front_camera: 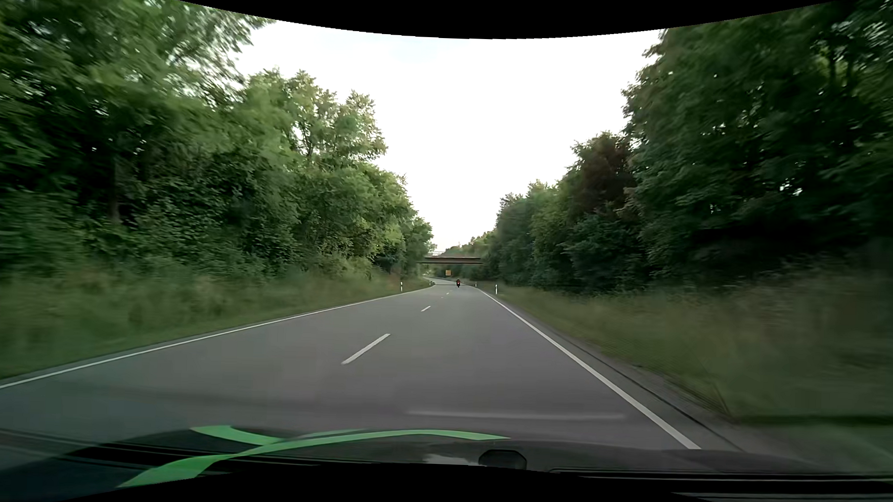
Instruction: Follow the waypoints while adhering to traffic rules and regulations
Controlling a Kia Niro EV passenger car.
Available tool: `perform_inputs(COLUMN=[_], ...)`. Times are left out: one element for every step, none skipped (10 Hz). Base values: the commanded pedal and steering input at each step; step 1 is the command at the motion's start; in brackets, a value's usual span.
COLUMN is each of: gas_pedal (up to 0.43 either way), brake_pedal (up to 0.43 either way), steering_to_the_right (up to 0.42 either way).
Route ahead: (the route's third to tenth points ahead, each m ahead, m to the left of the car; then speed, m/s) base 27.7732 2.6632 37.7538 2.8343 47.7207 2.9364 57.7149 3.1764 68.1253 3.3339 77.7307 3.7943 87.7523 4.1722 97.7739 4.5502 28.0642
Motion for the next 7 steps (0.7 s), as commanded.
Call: perform_inputs(gas_pedal=[0.248,0.248,0.260,0.260,0.260,0.260,0.260], brake_pedal=[0.000,0.000,0.000,0.000,0.000,0.000,0.000], steering_to_the_right=[-0.006,-0.005,-0.005,-0.004,-0.004,-0.004,-0.004])
